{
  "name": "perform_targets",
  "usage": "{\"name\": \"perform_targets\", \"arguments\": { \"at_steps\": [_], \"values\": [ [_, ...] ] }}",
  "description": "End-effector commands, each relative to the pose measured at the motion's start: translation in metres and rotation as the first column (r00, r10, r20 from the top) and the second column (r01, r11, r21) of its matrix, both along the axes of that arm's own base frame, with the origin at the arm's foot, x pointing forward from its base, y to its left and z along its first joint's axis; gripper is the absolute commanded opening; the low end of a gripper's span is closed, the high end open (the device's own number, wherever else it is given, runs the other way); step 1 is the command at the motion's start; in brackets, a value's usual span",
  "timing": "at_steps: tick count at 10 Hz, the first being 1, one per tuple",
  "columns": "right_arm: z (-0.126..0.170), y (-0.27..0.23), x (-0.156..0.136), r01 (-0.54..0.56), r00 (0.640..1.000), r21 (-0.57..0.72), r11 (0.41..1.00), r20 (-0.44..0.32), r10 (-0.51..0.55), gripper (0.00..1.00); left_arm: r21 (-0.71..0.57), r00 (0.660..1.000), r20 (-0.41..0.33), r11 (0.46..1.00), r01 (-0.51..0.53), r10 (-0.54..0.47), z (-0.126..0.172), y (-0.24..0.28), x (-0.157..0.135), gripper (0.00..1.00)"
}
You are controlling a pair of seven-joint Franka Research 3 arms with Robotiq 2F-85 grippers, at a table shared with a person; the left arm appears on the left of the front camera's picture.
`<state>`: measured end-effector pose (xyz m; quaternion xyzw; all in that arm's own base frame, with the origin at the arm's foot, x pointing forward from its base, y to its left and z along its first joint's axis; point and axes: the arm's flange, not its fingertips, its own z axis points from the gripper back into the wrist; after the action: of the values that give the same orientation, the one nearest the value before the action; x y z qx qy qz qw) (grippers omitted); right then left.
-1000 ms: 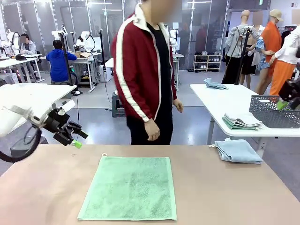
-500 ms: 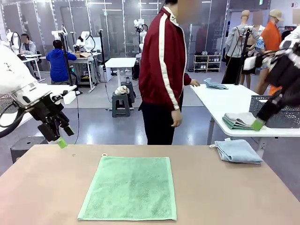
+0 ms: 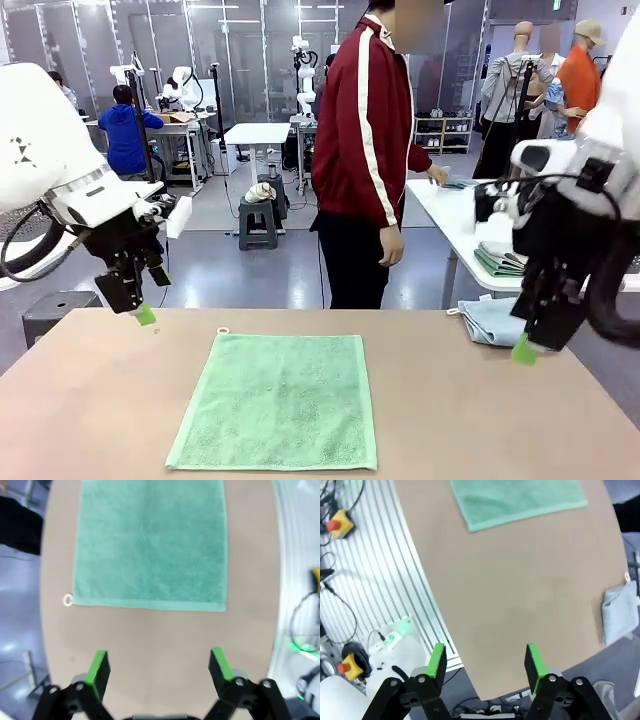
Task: Fold the towels and place them in the basket.
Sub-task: When a person lays out a Towel with hook on the table, fold it in half twice.
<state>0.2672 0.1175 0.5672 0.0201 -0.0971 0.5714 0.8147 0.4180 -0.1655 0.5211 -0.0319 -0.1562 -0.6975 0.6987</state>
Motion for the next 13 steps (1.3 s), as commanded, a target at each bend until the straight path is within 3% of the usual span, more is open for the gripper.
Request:
{"name": "perform_targets", "arguments": {
  "at_steps": [1, 2, 4, 6, 7, 11, 13],
  "values": [
    [-0.017, 0.011, -0.010, -0.142, 0.988, -0.054, 0.988, -0.063, 0.139, 1.00, 0.089, 0.997, 0.022, 0.993, -0.077, 0.076, -0.010, -0.024, -0.022, 1.00],
    [-0.027, 0.018, -0.015, -0.195, 0.978, -0.078, 0.978, -0.091, 0.188, 0.97, 0.124, 0.997, 0.039, 0.989, -0.074, 0.070, -0.011, -0.045, -0.030, 1.00],
    [-0.037, 0.021, -0.019, -0.243, 0.966, -0.107, 0.964, -0.116, 0.231, 1.00, 0.199, 0.997, 0.038, 0.977, -0.080, 0.074, -0.020, -0.071, -0.037, 1.00],
    [-0.038, 0.028, -0.022, -0.204, 0.974, -0.077, 0.976, -0.115, 0.195, 1.00, 0.223, 0.994, 0.075, 0.970, -0.093, 0.078, -0.024, -0.077, -0.026, 1.00],
    [-0.038, 0.028, -0.022, -0.204, 0.974, -0.077, 0.976, -0.115, 0.195, 1.00, 0.186, 0.997, 0.039, 0.980, -0.066, 0.060, -0.021, -0.075, -0.043, 1.00],
    [-0.039, 0.027, -0.022, -0.214, 0.972, -0.078, 0.974, -0.115, 0.205, 1.00, 0.196, 0.997, 0.039, 0.978, -0.067, 0.061, -0.024, -0.076, -0.039, 1.00],
    [-0.052, 0.046, -0.049, -0.311, 0.948, -0.059, 0.949, -0.085, 0.306, 1.00, 0.162, 0.999, -0.027, 0.986, -0.035, 0.039, -0.033, -0.059, -0.066, 1.00]
  ]
}}
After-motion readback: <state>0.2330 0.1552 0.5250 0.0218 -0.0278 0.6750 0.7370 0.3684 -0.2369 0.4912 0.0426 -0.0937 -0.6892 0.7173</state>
